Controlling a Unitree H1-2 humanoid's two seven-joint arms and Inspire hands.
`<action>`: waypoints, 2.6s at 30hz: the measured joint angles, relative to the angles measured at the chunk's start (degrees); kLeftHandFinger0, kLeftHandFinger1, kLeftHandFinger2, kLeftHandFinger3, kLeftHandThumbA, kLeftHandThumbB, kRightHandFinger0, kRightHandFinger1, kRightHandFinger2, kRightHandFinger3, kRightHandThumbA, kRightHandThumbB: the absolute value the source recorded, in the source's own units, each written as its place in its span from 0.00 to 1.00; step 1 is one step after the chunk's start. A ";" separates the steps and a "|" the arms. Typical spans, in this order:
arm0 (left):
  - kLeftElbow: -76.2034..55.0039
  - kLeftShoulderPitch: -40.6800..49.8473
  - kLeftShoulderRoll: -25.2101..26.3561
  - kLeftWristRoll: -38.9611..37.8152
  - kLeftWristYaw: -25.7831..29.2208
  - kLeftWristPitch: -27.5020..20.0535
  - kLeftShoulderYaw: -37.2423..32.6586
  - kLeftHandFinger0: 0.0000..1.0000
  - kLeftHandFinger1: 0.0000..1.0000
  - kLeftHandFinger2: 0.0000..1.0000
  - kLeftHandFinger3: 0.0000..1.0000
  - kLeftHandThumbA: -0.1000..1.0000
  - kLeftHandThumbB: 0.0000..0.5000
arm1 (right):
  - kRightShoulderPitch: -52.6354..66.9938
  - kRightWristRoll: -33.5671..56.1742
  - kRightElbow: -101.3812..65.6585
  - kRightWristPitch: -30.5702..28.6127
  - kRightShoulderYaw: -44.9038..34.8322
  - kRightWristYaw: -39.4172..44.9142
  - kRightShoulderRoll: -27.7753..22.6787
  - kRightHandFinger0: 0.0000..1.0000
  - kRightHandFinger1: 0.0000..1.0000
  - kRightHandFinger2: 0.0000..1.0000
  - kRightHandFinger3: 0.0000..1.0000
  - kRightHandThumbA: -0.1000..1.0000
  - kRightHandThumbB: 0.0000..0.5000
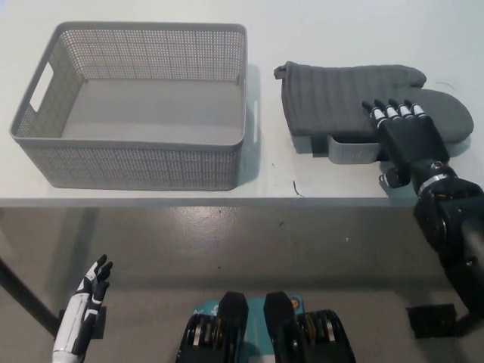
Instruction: Usethe right hand to pick up a oven gloves on top of a leveled container and place it into another larger container on the left side
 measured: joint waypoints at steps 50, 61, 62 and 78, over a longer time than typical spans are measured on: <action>0.09 -0.64 -0.06 0.04 0.03 -0.02 -0.33 1.00 1.00 1.00 1.00 1.00 1.00 | -6.36 0.24 9.06 -0.03 2.00 -4.37 -1.34 1.00 1.00 1.00 1.00 1.00 0.87; 0.20 -0.09 -0.28 0.07 0.00 -0.01 -0.32 1.00 1.00 1.00 1.00 1.00 1.00 | -14.17 0.93 34.52 -2.04 2.29 -15.44 3.87 0.23 0.26 0.42 0.53 0.10 0.64; 0.21 -0.04 -0.29 0.07 0.00 -0.01 -0.32 1.00 1.00 1.00 1.00 1.00 1.00 | -14.58 0.95 35.80 -2.21 2.28 -16.61 4.19 0.06 0.15 0.35 0.43 0.02 0.63; 0.34 0.19 -0.29 0.08 0.00 0.00 -0.33 1.00 1.00 1.00 1.00 1.00 1.00 | -15.61 1.58 43.51 -6.97 2.27 -36.50 4.75 0.00 0.26 0.71 0.18 0.00 0.38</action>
